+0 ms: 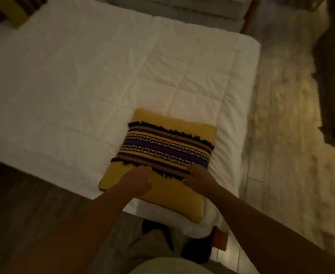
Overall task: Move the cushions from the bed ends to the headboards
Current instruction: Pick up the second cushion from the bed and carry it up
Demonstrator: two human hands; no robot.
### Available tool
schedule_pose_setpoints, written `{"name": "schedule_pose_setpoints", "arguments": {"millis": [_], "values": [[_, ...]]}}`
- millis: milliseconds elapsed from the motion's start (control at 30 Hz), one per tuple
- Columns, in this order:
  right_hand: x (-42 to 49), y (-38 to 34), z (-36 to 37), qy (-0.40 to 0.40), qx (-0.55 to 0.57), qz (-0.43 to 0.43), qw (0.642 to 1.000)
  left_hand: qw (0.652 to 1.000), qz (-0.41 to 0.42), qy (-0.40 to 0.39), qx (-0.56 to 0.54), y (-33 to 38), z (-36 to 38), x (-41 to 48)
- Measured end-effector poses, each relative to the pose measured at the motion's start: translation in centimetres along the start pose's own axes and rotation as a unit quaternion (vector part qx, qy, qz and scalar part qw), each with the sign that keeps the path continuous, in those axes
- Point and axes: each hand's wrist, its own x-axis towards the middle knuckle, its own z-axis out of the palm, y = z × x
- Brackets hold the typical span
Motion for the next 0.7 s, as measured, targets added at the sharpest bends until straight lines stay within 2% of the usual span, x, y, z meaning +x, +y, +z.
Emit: {"name": "schedule_pose_setpoints", "arguments": {"millis": [167, 333, 500, 700], "values": [[-2.3, 1.6, 0.5, 0.045, 0.047, -0.002, 0.998, 0.999, 0.023, 0.023, 0.026, 1.1, -0.4, -0.7], [-3.1, 3.5, -0.3, 0.075, 0.101, 0.012, 0.992, 0.989, 0.067, 0.06, 0.116, 2.0, -0.8, -1.6], [-3.7, 4.0, -1.1, 0.099, 0.091, 0.023, 0.991, 0.99, 0.073, 0.063, 0.104, 2.4, -1.7, -1.5], [-2.3, 1.9, 0.4, 0.085, 0.106, 0.036, 0.99, 0.988, 0.1, 0.047, 0.109, -0.6, -4.6, 2.0]]}}
